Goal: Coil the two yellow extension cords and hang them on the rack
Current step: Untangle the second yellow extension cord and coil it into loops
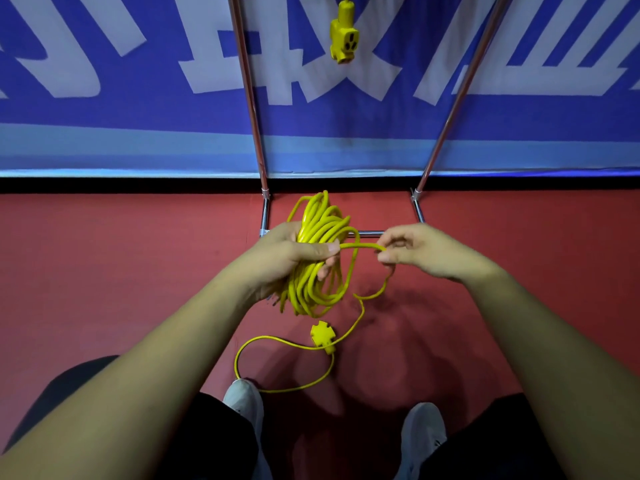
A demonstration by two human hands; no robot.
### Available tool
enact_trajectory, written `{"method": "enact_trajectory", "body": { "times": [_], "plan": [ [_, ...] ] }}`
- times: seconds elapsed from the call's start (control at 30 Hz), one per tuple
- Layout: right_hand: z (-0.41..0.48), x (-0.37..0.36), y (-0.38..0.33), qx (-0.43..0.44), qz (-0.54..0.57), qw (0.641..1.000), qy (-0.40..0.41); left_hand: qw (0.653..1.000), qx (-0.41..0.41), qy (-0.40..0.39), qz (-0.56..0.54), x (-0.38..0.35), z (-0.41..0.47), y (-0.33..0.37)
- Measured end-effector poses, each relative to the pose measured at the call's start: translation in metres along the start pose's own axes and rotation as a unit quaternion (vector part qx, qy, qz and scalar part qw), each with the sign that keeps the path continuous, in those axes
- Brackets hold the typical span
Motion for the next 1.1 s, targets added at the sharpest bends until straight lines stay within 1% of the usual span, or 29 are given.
{"method": "enact_trajectory", "body": {
  "times": [0.07, 0.1, 0.13, 0.2, 0.23, 0.3, 0.37, 0.43, 0.5, 0.6, 0.73, 0.87, 0.97, 1.1],
  "plan": [
    [-0.004, 0.0, 0.028, -0.045, -0.103, 0.992, -0.063, 1.0, 0.002, 0.015, -0.004, 0.007, -0.002, 0.001],
    [-0.007, 0.001, 0.041, -0.067, -0.147, 0.984, -0.081, 0.999, 0.004, 0.026, -0.018, 0.012, -0.002, 0.002],
    [-0.009, 0.002, 0.048, -0.084, -0.16, 0.98, -0.087, 0.999, 0.006, 0.034, -0.038, 0.017, -0.004, 0.003],
    [-0.01, 0.004, 0.051, -0.087, -0.109, 0.989, -0.048, 0.997, 0.006, 0.037, -0.063, 0.025, -0.008, 0.006],
    [-0.008, 0.007, 0.048, -0.078, -0.07, 0.995, -0.006, 0.998, 0.006, 0.036, -0.059, 0.026, -0.01, 0.008],
    [-0.003, 0.016, 0.038, -0.057, -0.005, 0.995, 0.087, 0.999, 0.011, 0.041, -0.025, 0.027, -0.013, 0.01],
    [0.003, 0.019, 0.025, -0.028, 0.03, 0.989, 0.145, 0.998, 0.03, 0.057, 0.0, 0.026, -0.014, 0.007],
    [0.007, 0.016, 0.012, 0.0, 0.039, 0.987, 0.159, 0.996, 0.046, 0.075, -0.006, 0.028, -0.014, 0.003],
    [0.008, 0.015, 0.001, 0.016, 0.039, 0.986, 0.16, 0.993, 0.055, 0.094, -0.036, 0.031, -0.013, 0.0],
    [0.009, 0.017, -0.014, 0.028, 0.028, 0.984, 0.171, 0.99, 0.056, 0.096, -0.085, 0.032, -0.012, -0.002],
    [0.011, 0.013, -0.03, 0.053, -0.029, 0.988, 0.142, 0.991, 0.061, 0.088, -0.081, 0.024, -0.011, -0.001],
    [0.011, -0.008, -0.048, 0.071, -0.047, 0.992, 0.092, 0.992, 0.064, 0.074, -0.074, 0.016, -0.008, -0.005],
    [0.011, -0.018, -0.062, 0.093, -0.04, 0.992, 0.08, 0.993, 0.076, 0.074, -0.042, 0.012, -0.006, -0.009],
    [0.01, -0.024, -0.076, 0.129, -0.047, 0.988, 0.068, 0.996, 0.066, 0.066, 0.014, 0.003, -0.005, -0.01]
  ]
}}
Point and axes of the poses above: each hand's wrist, its own z-axis towards the middle knuckle, its own x-axis out of the back of the hand, y = z × x, the point moved 7 cm from there along z, towards the middle knuckle, and after that the axes turned 13 degrees about x, right-handed, at the moved point
